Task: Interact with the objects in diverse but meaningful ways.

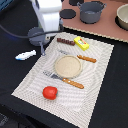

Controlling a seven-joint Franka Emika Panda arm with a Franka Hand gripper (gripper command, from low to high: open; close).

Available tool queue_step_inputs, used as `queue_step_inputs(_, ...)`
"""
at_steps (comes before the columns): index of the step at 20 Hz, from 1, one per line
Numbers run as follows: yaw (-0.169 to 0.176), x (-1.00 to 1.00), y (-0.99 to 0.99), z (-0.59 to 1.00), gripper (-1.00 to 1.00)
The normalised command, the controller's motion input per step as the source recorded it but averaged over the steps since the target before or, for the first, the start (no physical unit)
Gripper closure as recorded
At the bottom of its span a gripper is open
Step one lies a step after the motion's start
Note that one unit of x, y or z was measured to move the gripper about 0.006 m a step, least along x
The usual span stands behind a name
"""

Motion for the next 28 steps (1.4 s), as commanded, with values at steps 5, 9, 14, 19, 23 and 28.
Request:
queue_step_inputs(5, 0.029, -0.71, -0.51, -0.64, -1.00)
queue_step_inputs(9, 0.040, -0.87, -0.21, -0.71, -1.00)
queue_step_inputs(14, 0.047, -0.93, -0.07, -0.65, -1.00)
queue_step_inputs(19, 0.044, -0.96, 0.00, -0.17, -1.00)
queue_step_inputs(23, 0.030, -0.94, 0.00, -0.09, -1.00)
queue_step_inputs(28, 0.010, -0.59, 0.00, -0.22, -1.00)
